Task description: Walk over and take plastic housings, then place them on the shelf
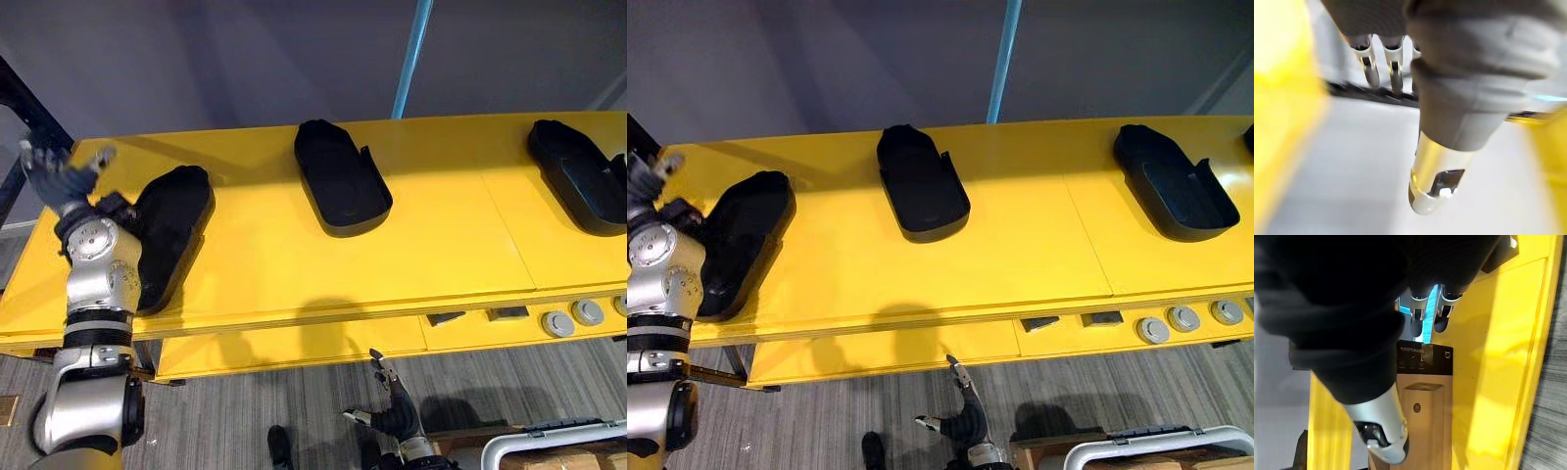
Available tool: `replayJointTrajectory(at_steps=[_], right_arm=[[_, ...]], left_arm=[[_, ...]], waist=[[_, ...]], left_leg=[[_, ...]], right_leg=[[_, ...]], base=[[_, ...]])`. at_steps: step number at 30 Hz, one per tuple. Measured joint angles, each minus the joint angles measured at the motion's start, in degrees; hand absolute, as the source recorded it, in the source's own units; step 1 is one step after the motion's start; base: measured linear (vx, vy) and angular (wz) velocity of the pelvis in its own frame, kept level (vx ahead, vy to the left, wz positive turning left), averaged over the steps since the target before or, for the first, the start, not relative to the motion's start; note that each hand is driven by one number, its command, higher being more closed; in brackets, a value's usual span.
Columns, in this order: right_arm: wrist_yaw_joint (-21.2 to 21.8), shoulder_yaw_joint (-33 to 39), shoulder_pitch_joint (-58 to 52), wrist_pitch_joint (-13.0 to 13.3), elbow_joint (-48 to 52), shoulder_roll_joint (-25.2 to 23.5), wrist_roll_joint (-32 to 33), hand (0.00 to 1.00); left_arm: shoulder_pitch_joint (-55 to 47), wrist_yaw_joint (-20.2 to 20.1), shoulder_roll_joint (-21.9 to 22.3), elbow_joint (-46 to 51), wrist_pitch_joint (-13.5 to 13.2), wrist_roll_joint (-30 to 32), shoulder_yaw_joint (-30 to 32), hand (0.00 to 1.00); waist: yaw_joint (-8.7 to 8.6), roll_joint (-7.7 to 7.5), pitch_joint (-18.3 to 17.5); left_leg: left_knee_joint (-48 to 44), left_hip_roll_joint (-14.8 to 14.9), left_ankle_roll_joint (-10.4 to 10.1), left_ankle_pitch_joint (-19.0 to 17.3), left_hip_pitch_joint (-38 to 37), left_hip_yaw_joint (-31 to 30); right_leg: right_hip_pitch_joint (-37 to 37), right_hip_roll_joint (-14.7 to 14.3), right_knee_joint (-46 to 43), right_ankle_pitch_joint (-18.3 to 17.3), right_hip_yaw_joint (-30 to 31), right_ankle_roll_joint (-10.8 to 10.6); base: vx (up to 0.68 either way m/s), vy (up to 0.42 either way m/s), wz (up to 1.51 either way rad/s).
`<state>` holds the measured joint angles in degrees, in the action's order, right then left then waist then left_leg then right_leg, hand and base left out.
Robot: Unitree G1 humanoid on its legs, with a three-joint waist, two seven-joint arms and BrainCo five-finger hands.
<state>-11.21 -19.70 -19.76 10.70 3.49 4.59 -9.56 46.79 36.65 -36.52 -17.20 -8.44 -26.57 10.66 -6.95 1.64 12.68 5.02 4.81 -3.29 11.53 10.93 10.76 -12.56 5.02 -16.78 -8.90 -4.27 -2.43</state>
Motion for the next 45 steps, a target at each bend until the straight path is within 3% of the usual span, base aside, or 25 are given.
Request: replayJointTrajectory(at_steps=[2, 4, 5, 10, 14, 15, 20, 25, 31, 41, 45], right_arm=[[0.1, 0.8, -0.6, 0.0, 0.0, -0.3, 0.0, 0.00], [0.4, 1.8, -1.2, 0.0, -0.1, -0.4, -0.1, 0.00], [0.6, 2.5, -1.4, 0.0, -0.2, -0.5, -0.2, 0.00], [1.5, 5.3, -2.8, 0.1, -0.2, -1.6, -0.4, 0.00], [1.8, 6.4, -3.9, 0.1, -0.2, -2.5, -1.3, 0.00], [2.1, 6.5, -4.4, 0.1, -0.2, -2.9, -2.6, 0.00], [2.3, 7.8, -4.9, 0.1, -0.3, -3.4, -4.3, 0.00], [2.4, 8.2, -4.8, 0.1, -0.9, -2.5, -4.4, 0.00], [2.4, 8.1, -4.0, 0.1, -2.2, -2.0, -5.0, 0.00], [2.0, 5.7, 0.1, 0.1, -4.7, -1.6, -5.5, 0.00], [1.9, 5.0, 0.6, 0.1, -4.7, 0.2, -5.5, 0.00]], left_arm=[[-3.0, 1.6, 0.0, 9.1, -1.1, 6.5, 2.4, 0.00], [-5.6, 2.6, 0.0, 12.0, -1.3, 11.3, 4.4, 0.00], [-8.4, 3.2, 0.0, 13.7, -1.1, 13.7, 6.0, 1.00], [-25.1, 1.7, 4.0, 27.3, -1.1, 20.1, 9.4, 1.00], [-44.5, -2.1, 15.9, 37.6, -2.1, 23.2, 8.7, 1.00], [-52.4, -4.1, 22.1, 39.7, -2.1, 23.5, 6.4, 1.00], [-65.5, -9.4, 31.0, 39.4, -1.9, 23.3, -1.2, 1.00], [-66.6, -13.5, 31.5, 30.7, -0.9, 24.8, -1.5, 1.00], [-62.2, -15.0, 31.3, 24.0, -0.5, 24.4, -0.9, 1.00], [-44.4, -10.7, 27.2, 15.8, -0.3, 22.4, 1.3, 1.00], [-44.2, -8.7, 26.0, 14.6, -1.2, 21.0, 1.3, 1.00]], waist=[[-0.29, 0.42, -0.6], [-0.16, 1.46, -2.0], [0.19, 2.04, -3.0], [1.01, 3.07, -5.8], [1.69, 4.03, -7.0], [2.22, 4.19, -7.3], [2.86, 4.54, -7.1], [2.89, 6.36, -5.5], [2.80, 6.46, -3.8], [1.27, 5.81, -0.7], [1.68, 5.66, -0.4]], left_leg=[[0.2, 0.0, 0.0, 0.0, -1.2, -0.6], [0.2, 0.1, 0.0, 0.0, -1.2, -1.4], [0.2, 0.1, 0.0, 0.0, -1.2, -1.5], [0.2, 0.1, 0.0, 0.0, -2.2, -2.7], [0.2, 0.2, 0.0, -0.1, -2.3, -3.3], [0.2, 0.4, -0.1, -0.2, -2.2, -3.3], [0.2, 0.4, -0.2, -0.3, -1.3, -3.3], [0.2, 0.4, 0.3, 0.1, 0.3, -3.1], [0.2, 0.4, 0.4, 0.1, 3.1, -2.7], [0.0, 0.8, 0.6, 0.4, 4.2, 0.8], [0.0, 1.7, 0.2, 0.0, 4.3, 1.9]], right_leg=[[2.0, 0.0, 1.0, 0.0, -1.0, 0.0], [2.6, -0.1, 1.6, 0.0, -1.5, 0.0], [2.8, -0.2, 1.9, 0.1, -1.6, 0.0], [5.1, -0.3, 3.2, 0.2, -2.9, 0.0], [6.4, -0.4, 4.7, 0.9, -4.0, 0.0], [6.7, -0.6, 5.8, 1.5, -4.0, 0.0], [6.8, -0.8, 7.7, 2.9, -4.1, -0.3], [5.5, -0.8, 8.6, 3.6, -4.1, -1.1], [3.0, -0.7, 9.5, 4.3, -3.8, -0.9], [0.3, -1.0, 9.3, 5.1, -0.8, -0.8], [-0.5, -1.8, 9.3, 5.4, 0.4, -0.3]], base=[[-0.03, -0.009, 0.13], [-0.03, -0.006, 0.19], [-0.03, -0.004, 0.12], [-0.03, -0.003, 0.12], [-0.05, 0.007, 0.10], [-0.06, 0.015, 0.01], [-0.06, 0.022, 0.00], [-0.06, 0.017, -0.01], [-0.02, 0.004, -0.03], [0.02, -0.005, -0.16], [-0.01, -0.013, -0.15]])
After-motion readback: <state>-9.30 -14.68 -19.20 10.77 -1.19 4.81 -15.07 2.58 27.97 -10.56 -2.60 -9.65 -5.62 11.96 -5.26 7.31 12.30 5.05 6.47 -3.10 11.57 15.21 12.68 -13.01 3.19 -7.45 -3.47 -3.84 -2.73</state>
